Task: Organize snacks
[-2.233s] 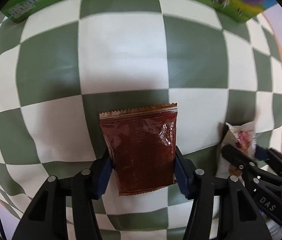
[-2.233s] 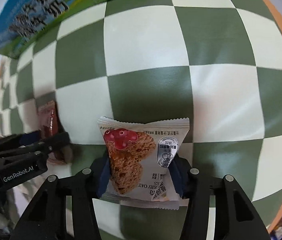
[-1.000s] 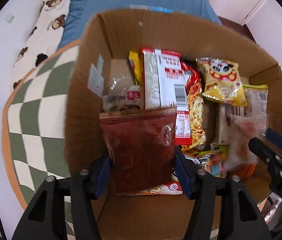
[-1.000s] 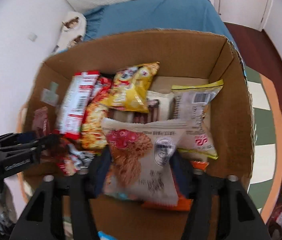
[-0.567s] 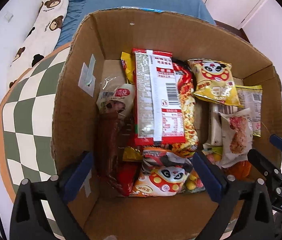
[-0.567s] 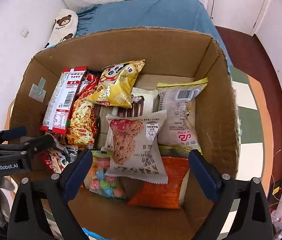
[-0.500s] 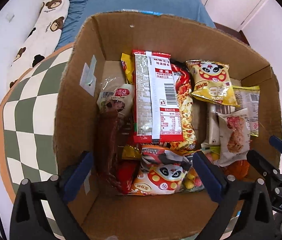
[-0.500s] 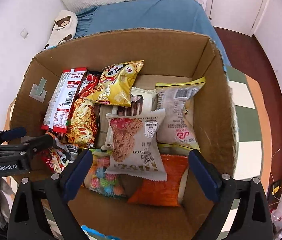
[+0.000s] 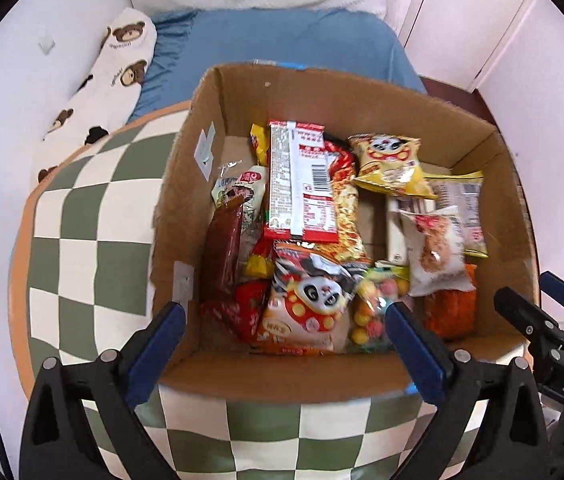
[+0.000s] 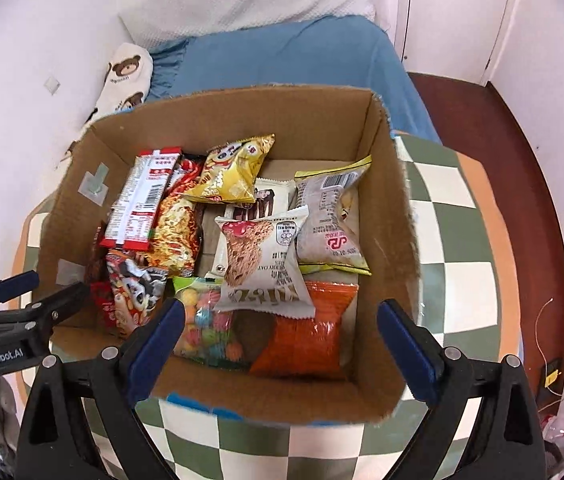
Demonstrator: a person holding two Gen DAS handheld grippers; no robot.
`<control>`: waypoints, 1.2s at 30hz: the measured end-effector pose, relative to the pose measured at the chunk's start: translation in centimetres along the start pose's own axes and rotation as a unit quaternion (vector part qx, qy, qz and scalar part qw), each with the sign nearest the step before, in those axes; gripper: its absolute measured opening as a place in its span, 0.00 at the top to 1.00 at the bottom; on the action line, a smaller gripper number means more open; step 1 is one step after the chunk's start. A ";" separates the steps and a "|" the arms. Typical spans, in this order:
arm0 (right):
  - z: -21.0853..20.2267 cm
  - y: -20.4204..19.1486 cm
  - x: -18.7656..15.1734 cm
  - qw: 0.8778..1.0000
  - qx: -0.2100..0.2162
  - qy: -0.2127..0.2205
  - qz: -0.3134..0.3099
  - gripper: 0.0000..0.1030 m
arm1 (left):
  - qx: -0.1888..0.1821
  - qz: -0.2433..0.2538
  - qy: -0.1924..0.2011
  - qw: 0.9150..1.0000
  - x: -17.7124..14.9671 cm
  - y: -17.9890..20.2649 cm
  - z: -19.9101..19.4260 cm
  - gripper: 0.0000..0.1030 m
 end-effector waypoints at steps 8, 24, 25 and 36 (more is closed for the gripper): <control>-7.6 -1.2 -3.9 0.997 -0.003 0.070 -0.017 0.02 | 0.002 -0.003 0.080 0.997 -4.3 -0.3 -7.6 0.01; -22.9 -4.5 -13.8 0.981 -0.008 0.186 -0.050 0.01 | 0.023 -0.001 0.183 0.983 -14.5 -0.3 -19.5 0.01; -23.7 -4.7 -14.4 0.980 -0.008 0.191 -0.050 0.01 | 0.023 -0.003 0.187 0.982 -15.0 -0.4 -20.1 0.01; -28.9 -6.2 -18.2 0.973 -0.011 0.220 -0.067 0.00 | 0.026 -0.010 0.223 0.974 -18.2 -0.4 -24.4 0.01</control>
Point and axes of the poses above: each gripper's, at about its wrist camera, not at the fingertips, and z roughly the way its jaws point, y to its right, x to its top, the point moved 2 cm from there along z, roughly the way its jaws point, and after that the axes turned 7 degrees about x, right-handed, at the moved point
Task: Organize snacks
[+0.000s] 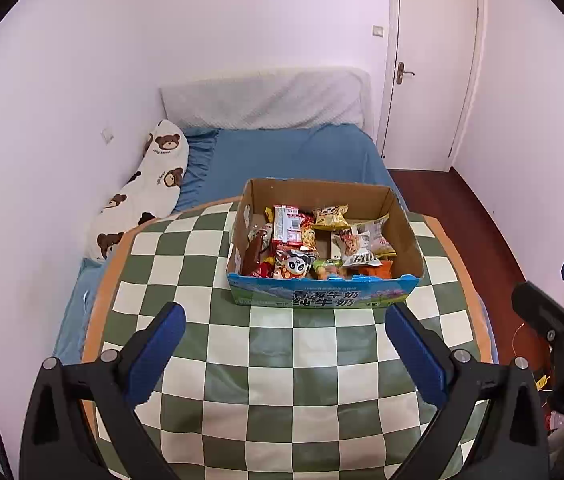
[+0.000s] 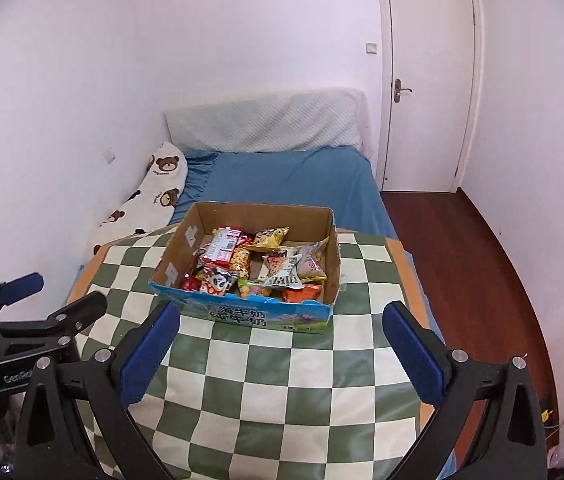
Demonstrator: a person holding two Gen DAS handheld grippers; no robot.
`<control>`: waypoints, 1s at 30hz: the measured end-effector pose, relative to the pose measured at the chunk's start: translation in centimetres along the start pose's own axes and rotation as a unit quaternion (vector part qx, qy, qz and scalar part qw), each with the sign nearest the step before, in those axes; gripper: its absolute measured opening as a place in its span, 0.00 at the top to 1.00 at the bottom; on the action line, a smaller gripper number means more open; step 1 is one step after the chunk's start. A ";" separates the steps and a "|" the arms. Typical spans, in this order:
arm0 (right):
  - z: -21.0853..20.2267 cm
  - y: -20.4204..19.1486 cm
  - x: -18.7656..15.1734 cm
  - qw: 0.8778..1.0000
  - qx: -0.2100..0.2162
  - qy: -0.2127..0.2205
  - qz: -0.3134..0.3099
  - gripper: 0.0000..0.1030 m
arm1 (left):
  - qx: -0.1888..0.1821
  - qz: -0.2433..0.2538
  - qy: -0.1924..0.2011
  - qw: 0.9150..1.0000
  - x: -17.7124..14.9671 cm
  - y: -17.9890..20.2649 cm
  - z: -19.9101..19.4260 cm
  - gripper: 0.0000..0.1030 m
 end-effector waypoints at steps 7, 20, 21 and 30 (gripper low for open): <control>-0.3 0.2 -0.2 1.000 0.003 -0.002 0.008 0.00 | -0.002 -0.003 0.007 1.000 -0.2 -0.1 -0.8 0.01; 4.4 2.5 0.9 0.999 -0.032 -0.001 0.014 0.00 | 0.023 -0.009 0.018 1.000 0.9 0.7 3.5 0.00; 4.8 2.8 1.0 0.999 -0.034 -0.001 0.016 0.00 | 0.024 -0.010 0.014 1.000 0.9 0.8 4.0 0.00; 8.9 4.2 1.5 0.998 -0.047 -0.015 0.028 0.00 | 0.031 -0.003 -0.010 0.999 1.7 2.1 8.2 0.00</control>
Point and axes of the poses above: each gripper's, at about its wrist camera, not at the fingertips, and z roughly the way its jaws point, y to its right, x to its top, the point moved 2 cm from there along z, roughly the way its jaws point, and after that the axes turned 7 degrees about x, right-handed, at the moved point
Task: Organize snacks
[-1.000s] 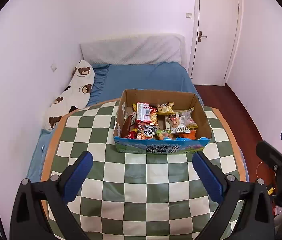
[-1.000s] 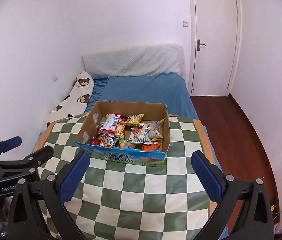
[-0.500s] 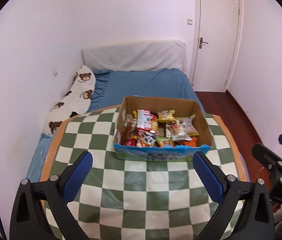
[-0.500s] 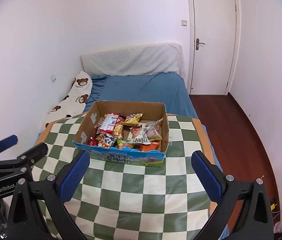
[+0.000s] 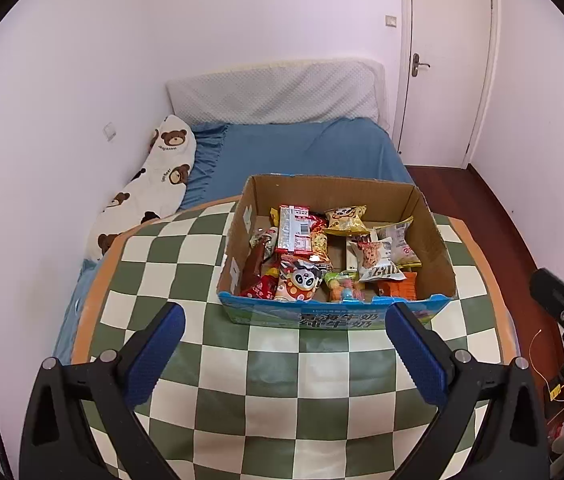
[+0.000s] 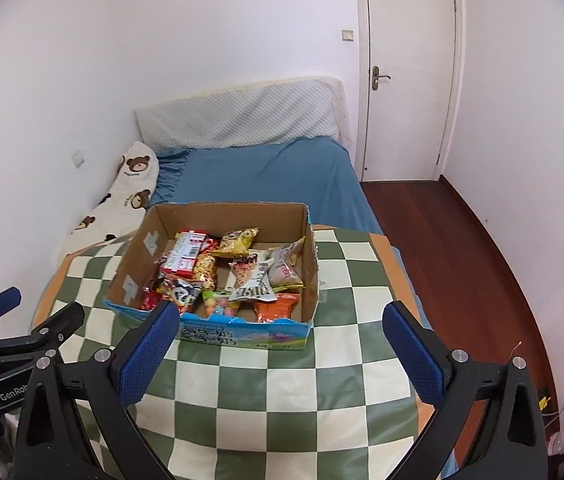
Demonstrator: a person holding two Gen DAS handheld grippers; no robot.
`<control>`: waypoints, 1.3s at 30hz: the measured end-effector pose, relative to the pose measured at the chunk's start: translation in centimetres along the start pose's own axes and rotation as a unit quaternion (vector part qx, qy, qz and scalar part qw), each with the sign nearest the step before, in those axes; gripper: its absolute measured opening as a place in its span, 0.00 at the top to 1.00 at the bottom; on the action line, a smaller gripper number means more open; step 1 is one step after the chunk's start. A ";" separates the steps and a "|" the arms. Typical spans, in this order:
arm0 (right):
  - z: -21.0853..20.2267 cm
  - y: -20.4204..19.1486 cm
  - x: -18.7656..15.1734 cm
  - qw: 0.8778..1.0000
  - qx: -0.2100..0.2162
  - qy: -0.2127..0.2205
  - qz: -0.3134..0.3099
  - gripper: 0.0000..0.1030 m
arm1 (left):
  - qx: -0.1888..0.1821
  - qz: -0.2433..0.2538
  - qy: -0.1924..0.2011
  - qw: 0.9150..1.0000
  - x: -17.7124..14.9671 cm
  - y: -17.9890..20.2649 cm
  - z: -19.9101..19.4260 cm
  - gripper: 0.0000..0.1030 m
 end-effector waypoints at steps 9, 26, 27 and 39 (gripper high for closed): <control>3.3 0.5 0.5 1.000 -0.008 -0.013 0.011 0.00 | 0.005 -0.007 -0.005 1.000 1.1 0.3 2.1 0.00; 3.9 0.1 0.3 1.000 -0.011 -0.022 0.000 0.00 | -0.001 -0.003 -0.004 1.000 0.9 0.5 2.6 0.00; 3.9 0.1 0.3 1.000 -0.011 -0.022 -0.001 0.00 | -0.002 -0.003 -0.004 1.000 1.0 0.5 2.5 0.00; 3.5 0.5 0.4 1.000 -0.007 -0.021 0.002 0.00 | -0.002 0.002 -0.001 1.000 1.0 0.7 1.7 0.00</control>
Point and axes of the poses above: each gripper's, at about its wrist camera, not at the fingertips, and z roughly the way its jaws point, y to its right, x to its top, the point moved 2 cm from there along z, roughly the way its jaws point, and after that the axes turned 7 degrees about x, right-handed, at the moved point
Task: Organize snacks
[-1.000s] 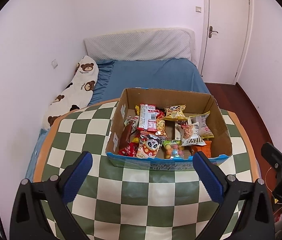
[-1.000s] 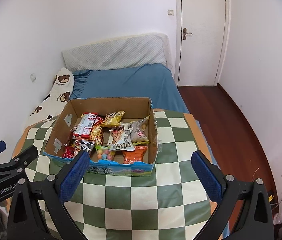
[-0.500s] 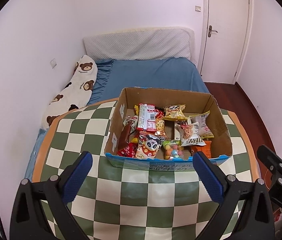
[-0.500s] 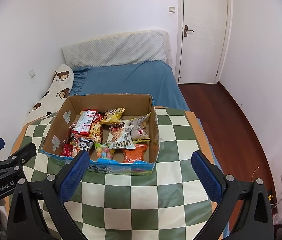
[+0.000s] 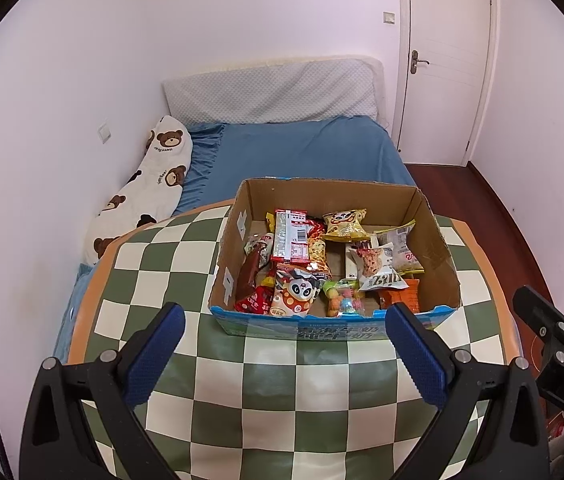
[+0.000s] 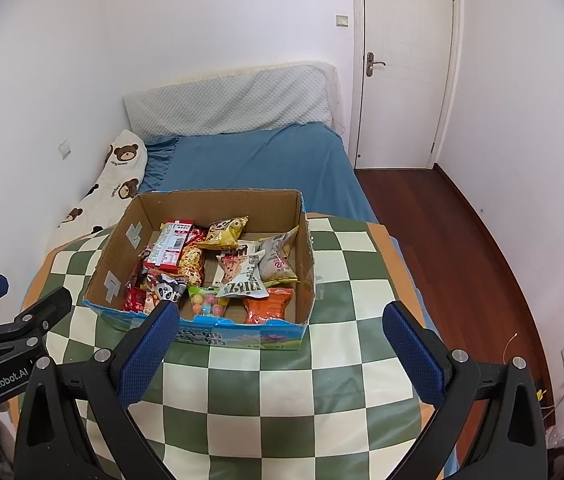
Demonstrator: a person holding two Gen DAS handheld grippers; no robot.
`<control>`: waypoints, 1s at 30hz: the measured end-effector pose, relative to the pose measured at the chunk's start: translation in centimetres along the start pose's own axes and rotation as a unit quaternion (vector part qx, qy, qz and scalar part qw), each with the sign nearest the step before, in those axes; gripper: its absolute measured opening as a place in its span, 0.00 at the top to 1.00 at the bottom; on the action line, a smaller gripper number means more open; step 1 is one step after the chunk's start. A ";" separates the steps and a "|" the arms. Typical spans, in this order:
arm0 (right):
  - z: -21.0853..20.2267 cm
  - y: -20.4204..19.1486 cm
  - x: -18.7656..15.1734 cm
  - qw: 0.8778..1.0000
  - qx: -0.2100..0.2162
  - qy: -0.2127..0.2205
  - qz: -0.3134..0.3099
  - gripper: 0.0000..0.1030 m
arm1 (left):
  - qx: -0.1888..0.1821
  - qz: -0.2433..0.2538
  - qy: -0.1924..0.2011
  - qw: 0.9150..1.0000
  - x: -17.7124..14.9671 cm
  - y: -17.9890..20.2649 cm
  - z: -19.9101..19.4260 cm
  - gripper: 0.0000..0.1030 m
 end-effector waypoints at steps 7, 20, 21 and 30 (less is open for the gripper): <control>-0.6 0.2 -0.1 1.000 0.002 0.004 -0.001 0.00 | 0.000 0.002 0.001 1.000 0.0 0.0 -0.2 0.00; -0.4 0.8 -0.2 1.000 0.000 -0.006 -0.001 0.00 | -0.006 0.010 0.004 1.000 0.1 0.0 -1.1 0.00; -0.4 0.8 -0.2 1.000 0.001 -0.006 0.000 0.00 | -0.007 0.010 0.004 1.000 0.1 -0.1 -1.2 0.00; -0.8 1.1 0.0 1.000 0.003 0.003 0.000 0.00 | -0.010 0.017 0.010 1.000 0.2 0.1 -1.4 0.00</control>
Point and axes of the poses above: each gripper's, at about its wrist camera, not at the fingertips, and z roughly the way its jaws point, y to its right, x to its top, the point moved 2 cm from there along z, roughly the way its jaws point, and after that the axes turned 7 degrees about x, right-handed, at the moved point
